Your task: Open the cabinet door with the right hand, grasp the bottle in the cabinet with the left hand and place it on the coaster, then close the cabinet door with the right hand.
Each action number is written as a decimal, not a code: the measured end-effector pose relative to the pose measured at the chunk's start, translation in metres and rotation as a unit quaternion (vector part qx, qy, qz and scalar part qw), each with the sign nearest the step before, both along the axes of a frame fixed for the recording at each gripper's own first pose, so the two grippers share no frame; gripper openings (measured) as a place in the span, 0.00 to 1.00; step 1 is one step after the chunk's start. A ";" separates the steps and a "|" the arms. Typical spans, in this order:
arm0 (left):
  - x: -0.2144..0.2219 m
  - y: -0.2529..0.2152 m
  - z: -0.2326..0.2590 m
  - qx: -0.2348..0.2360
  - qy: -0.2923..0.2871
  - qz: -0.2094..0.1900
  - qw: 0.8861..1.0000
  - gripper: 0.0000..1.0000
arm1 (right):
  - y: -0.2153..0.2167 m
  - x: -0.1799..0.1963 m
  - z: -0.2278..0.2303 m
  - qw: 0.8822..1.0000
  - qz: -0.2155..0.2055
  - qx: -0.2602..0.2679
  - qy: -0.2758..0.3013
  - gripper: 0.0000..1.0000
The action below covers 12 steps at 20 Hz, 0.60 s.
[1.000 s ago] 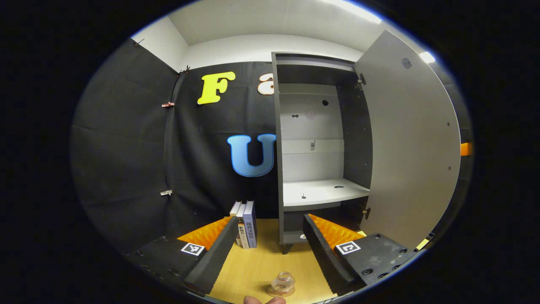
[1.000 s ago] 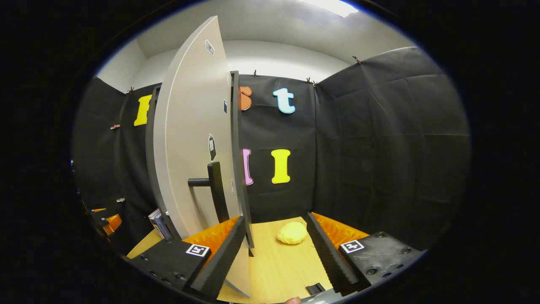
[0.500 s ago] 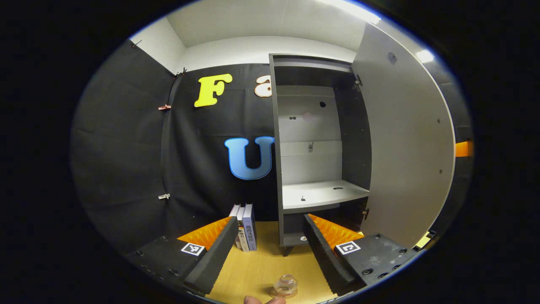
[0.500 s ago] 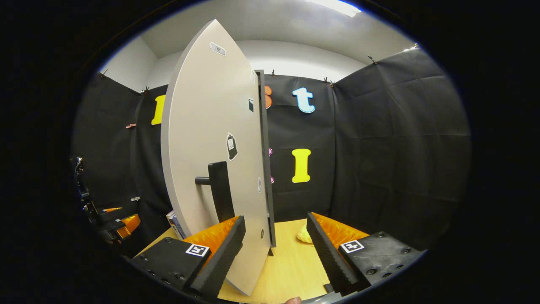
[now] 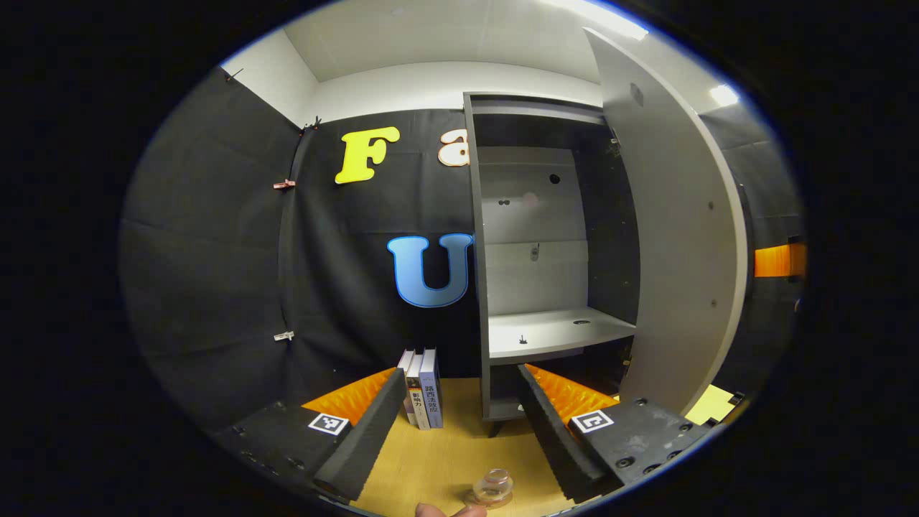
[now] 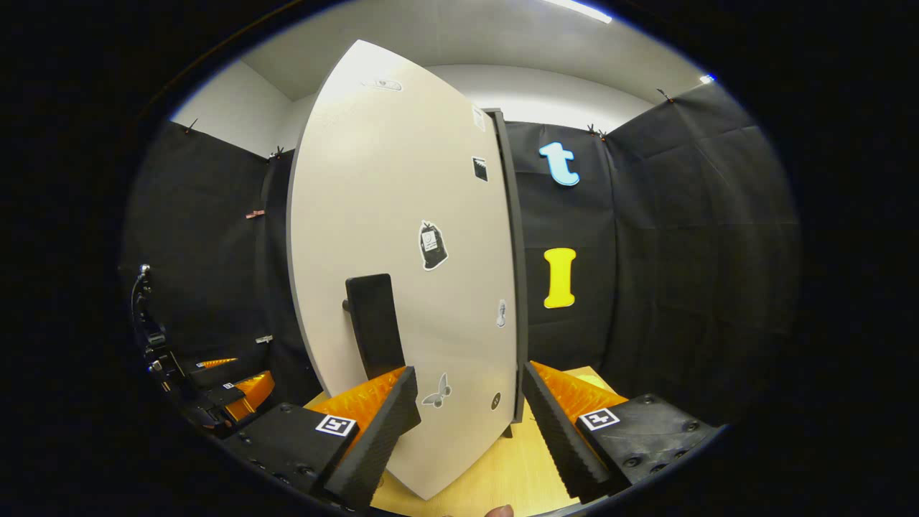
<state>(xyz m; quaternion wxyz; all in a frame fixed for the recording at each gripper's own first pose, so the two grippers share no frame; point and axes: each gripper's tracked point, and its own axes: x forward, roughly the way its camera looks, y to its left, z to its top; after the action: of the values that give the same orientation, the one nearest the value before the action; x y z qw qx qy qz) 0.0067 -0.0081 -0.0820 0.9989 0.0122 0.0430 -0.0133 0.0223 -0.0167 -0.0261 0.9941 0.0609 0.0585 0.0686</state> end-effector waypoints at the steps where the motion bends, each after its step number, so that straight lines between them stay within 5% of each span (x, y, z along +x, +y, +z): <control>1: 0.000 0.001 0.000 -0.001 0.000 0.001 1.000 0.97 | 0.011 -0.001 -0.001 1.000 0.017 0.004 0.003 0.97; 12: 0.002 -0.020 0.017 -0.013 -0.005 -0.020 1.000 0.97 | -0.005 -0.009 -0.007 1.000 0.001 -0.012 -0.005 0.97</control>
<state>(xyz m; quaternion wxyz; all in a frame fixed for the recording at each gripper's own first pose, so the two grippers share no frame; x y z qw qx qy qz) 0.0085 -0.0276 -0.0649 0.9987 0.0005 0.0373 -0.0337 0.0130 -0.0218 -0.0335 0.9949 0.0486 0.0546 0.0690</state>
